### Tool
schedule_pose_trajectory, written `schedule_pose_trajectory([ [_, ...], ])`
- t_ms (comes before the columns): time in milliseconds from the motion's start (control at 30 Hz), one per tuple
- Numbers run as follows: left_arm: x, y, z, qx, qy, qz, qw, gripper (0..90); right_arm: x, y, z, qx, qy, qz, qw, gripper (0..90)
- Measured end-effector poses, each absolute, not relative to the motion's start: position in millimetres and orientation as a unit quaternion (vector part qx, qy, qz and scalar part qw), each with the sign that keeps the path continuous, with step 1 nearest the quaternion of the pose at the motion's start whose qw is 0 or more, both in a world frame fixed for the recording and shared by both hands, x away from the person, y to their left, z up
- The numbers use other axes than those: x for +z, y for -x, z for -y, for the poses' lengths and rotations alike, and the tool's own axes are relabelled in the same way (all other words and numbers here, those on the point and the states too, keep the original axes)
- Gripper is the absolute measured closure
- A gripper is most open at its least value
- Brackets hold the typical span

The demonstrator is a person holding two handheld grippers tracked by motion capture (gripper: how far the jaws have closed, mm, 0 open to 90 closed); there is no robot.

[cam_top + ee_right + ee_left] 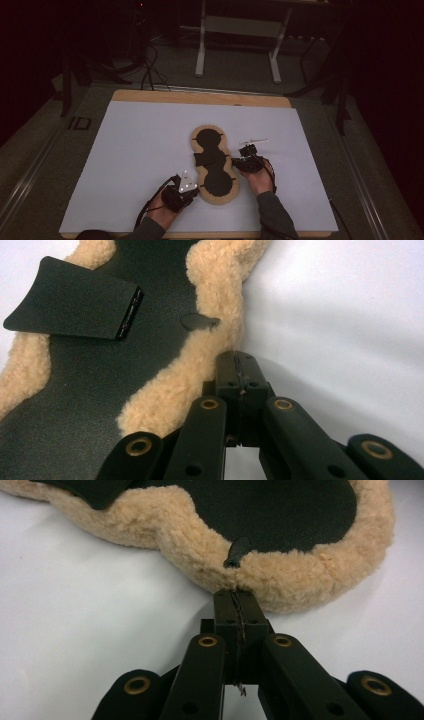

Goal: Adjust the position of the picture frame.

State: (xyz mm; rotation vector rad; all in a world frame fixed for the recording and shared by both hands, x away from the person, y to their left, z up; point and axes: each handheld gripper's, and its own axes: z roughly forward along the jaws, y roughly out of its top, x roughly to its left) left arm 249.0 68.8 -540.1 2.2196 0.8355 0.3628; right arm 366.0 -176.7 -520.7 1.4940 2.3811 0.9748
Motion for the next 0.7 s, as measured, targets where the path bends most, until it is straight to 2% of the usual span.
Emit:
schedule_pose_trajectory([
  [367, -540.7, -245.1, -62.1, 0.145, -0.862, -0.322, 0.363, 90.0, -519.1, -370.2, 171.1, 0.316, -0.491, -0.807, 0.09, 90.0],
  [700, -541.2, -241.4, -54.6, 0.136, -0.863, -0.317, 0.37, 90.0, -517.4, -374.4, 166.2, 0.312, -0.479, -0.817, 0.077, 90.0],
])
